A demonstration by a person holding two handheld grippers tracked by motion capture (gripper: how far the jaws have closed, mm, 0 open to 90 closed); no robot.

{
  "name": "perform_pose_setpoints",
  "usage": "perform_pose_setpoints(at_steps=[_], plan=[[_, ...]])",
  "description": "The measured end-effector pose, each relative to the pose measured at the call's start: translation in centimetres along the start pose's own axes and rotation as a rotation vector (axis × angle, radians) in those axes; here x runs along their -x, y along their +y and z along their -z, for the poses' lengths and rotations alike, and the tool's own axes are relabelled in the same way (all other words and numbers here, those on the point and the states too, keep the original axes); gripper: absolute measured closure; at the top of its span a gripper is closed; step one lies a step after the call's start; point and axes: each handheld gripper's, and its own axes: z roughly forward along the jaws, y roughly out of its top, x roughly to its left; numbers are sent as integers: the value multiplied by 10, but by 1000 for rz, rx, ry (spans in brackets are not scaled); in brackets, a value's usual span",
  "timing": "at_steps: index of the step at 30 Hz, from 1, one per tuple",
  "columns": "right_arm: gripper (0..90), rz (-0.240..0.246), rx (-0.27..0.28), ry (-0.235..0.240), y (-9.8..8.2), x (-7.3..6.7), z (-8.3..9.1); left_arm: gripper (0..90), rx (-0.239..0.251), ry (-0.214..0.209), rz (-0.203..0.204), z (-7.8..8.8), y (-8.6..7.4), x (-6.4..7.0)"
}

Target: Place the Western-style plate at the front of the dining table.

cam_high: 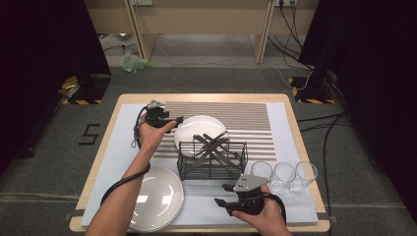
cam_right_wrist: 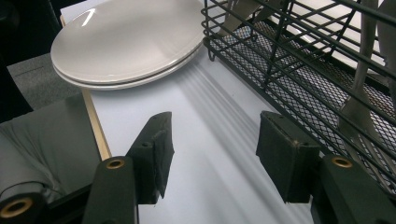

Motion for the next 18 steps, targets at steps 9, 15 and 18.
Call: perform_pose_setpoints(at_steps=[9, 15, 18], plan=[[453, -4, 1, 3, 0, -1, 1, 252, 11, -18, -28, 29, -1, 3], [453, -4, 5, -2, -1, 1, 2, 256, 9, -29, -38, 40, -5, 6], [453, -2, 5, -1, -1, 1, 2, 257, 6, -35, -39, 44, -8, 6]])
